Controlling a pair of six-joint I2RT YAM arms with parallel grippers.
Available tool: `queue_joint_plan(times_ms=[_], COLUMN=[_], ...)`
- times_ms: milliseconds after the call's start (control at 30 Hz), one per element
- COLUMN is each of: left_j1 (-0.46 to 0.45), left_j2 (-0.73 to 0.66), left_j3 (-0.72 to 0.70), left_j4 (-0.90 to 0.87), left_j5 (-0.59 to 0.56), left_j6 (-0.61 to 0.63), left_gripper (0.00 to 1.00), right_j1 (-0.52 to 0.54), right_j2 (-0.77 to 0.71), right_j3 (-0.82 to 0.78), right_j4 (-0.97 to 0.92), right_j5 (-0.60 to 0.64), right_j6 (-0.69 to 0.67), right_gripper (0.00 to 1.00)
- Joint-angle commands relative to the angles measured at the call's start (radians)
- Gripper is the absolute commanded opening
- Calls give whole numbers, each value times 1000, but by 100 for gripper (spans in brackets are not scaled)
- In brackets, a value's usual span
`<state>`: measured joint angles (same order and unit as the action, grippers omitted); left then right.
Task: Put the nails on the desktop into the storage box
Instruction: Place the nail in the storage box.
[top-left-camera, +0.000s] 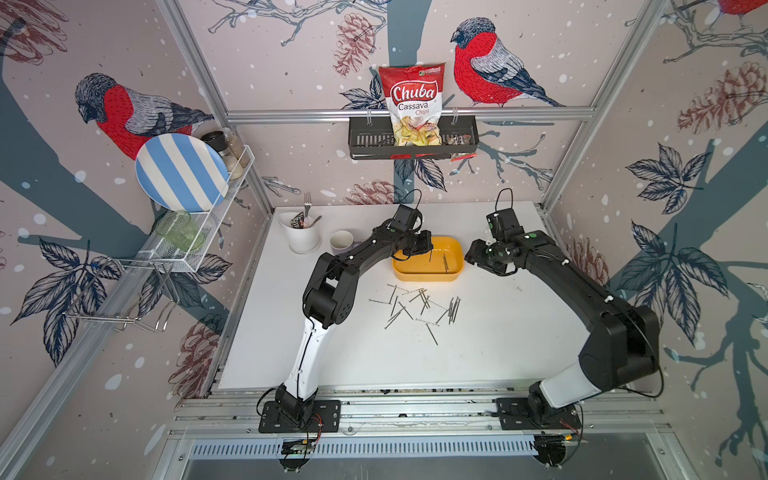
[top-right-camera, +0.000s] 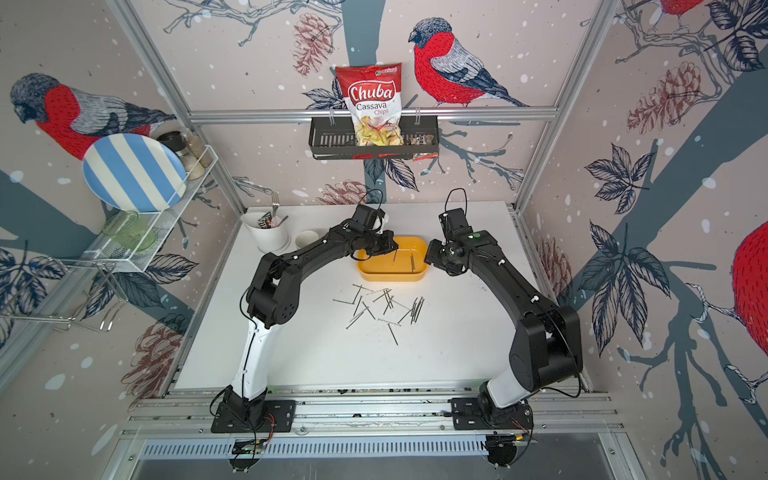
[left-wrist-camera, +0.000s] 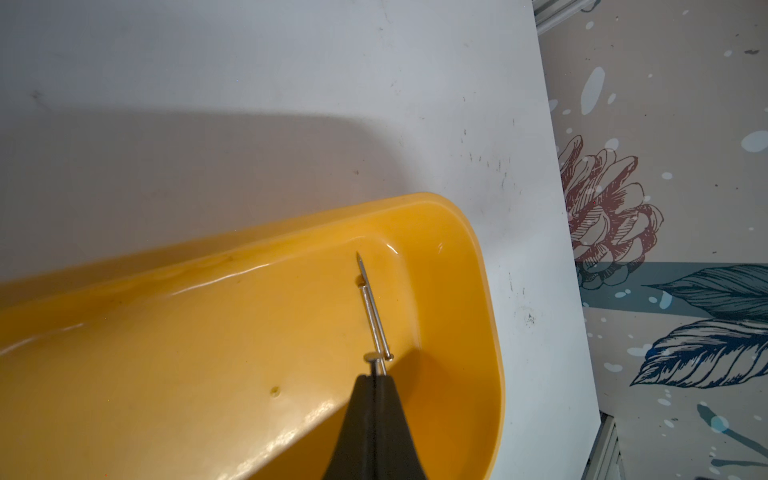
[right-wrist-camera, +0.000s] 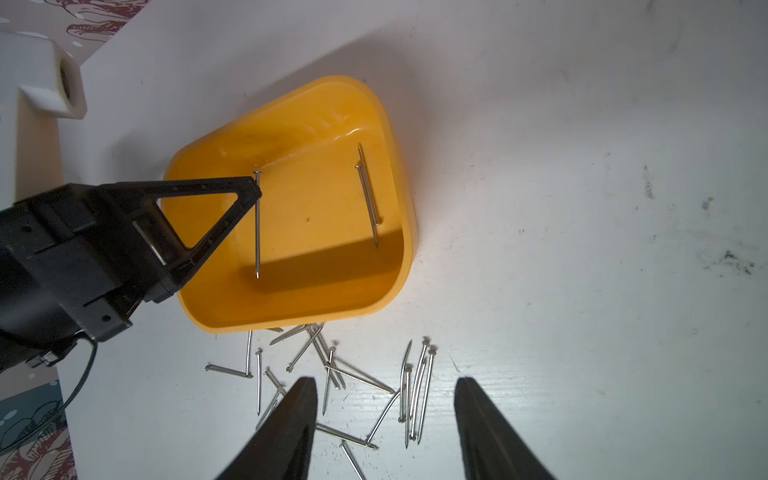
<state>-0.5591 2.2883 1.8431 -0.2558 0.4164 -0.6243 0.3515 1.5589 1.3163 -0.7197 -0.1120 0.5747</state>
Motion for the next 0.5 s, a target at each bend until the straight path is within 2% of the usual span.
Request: queue_joint_plan(times_ms=[0,267,467], left_j1=[1,-17,-35], left_j2=[8,24,79], left_j3=[-29,-100,-47], left_j4=[107,228,233], left_j5=[-9,-49,-69], left_j6=[-73,-134,-138], left_gripper=[0,0,0], right_j1=[-1,-1,0], right_j2=[14,23,12], right_j3=[3,-17,-45], right_j4=[-13,-3,0], right_j5=[12,0,-5], right_j6=[-30,-33,-22], right_gripper=[58,58,58])
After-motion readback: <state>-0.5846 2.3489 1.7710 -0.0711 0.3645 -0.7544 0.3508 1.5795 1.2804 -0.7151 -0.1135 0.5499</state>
